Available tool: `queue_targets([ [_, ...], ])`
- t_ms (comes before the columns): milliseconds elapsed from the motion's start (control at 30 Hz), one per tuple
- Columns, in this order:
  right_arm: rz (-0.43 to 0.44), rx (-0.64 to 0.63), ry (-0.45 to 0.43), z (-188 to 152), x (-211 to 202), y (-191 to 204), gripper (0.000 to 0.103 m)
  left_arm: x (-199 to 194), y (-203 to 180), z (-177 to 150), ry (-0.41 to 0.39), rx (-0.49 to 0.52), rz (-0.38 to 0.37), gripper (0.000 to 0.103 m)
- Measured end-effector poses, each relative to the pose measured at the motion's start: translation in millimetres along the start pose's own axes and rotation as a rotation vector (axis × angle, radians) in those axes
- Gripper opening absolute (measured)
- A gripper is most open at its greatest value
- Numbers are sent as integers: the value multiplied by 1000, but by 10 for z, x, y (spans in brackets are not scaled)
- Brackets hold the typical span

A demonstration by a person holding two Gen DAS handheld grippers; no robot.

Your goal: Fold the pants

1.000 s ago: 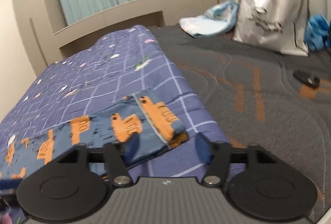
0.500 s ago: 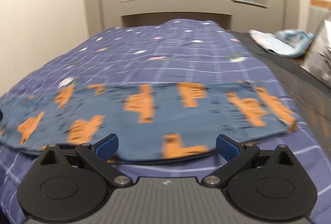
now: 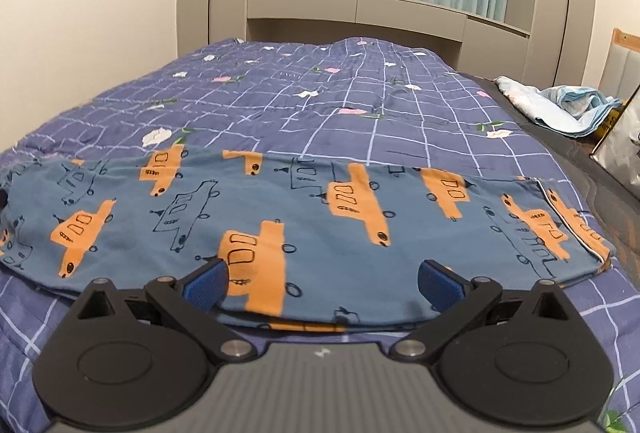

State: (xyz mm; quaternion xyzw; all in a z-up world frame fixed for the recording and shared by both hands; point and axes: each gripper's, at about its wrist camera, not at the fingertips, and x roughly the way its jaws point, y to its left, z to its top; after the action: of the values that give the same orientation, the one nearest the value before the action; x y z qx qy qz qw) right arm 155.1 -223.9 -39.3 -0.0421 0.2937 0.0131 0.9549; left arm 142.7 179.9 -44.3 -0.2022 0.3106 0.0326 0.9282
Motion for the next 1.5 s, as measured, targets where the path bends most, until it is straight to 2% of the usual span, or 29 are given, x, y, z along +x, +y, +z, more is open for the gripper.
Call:
queue_targets([
  [33, -5, -1, 0, 0, 6, 19, 103, -17, -27, -19, -7, 7, 15, 46],
  [67, -8, 0, 0, 0, 9, 36, 103, -27, -49, -24, -13, 16, 32, 30],
  [133, -8, -2, 1, -8, 17, 66, 103, -77, -49, -16, -29, 9, 42, 23],
  [333, 1, -32, -2, -44, -6, 111, 103, -441, -158, 38, -128, 30, 50, 21],
  [533, 18, -18, -2, -69, 5, 81, 103, -319, -152, -17, -61, 75, 97, 22],
  [600, 25, -11, -4, -84, 0, 62, 103, -274, -141, -33, -39, 82, 116, 27],
  [633, 28, -8, -4, -86, 7, 55, 103, -269, -134, -36, -36, 77, 128, 35],
  [667, 32, -4, -4, -90, 9, 50, 103, -275, -134, -33, -39, 73, 139, 50],
  [700, 34, -2, -5, -93, 8, 51, 103, -295, -148, -25, -46, 72, 149, 68],
  [767, 38, -1, -10, -100, 6, 49, 103, -343, -196, -10, -79, 81, 176, 85],
  [833, 40, -2, -16, -105, 2, 51, 103, -356, -295, 29, -101, 110, 186, 89],
  [900, 42, -8, -25, -111, -5, 57, 103, -325, -415, 78, -108, 132, 170, 99],
  [1067, 42, -39, -53, -91, -39, 23, 103, -83, -920, 180, -112, 233, 83, 102],
  [1233, 26, -36, -71, -67, -53, -150, 103, 435, -1554, 163, -44, 363, -9, 102],
  [1367, -1, -13, -75, -64, -44, -377, 103, 850, -1931, 96, 0, 445, -17, 102],
  [1500, -44, 20, -71, -103, -31, -640, 103, 1255, -2073, 78, 43, 479, 54, 102],
])
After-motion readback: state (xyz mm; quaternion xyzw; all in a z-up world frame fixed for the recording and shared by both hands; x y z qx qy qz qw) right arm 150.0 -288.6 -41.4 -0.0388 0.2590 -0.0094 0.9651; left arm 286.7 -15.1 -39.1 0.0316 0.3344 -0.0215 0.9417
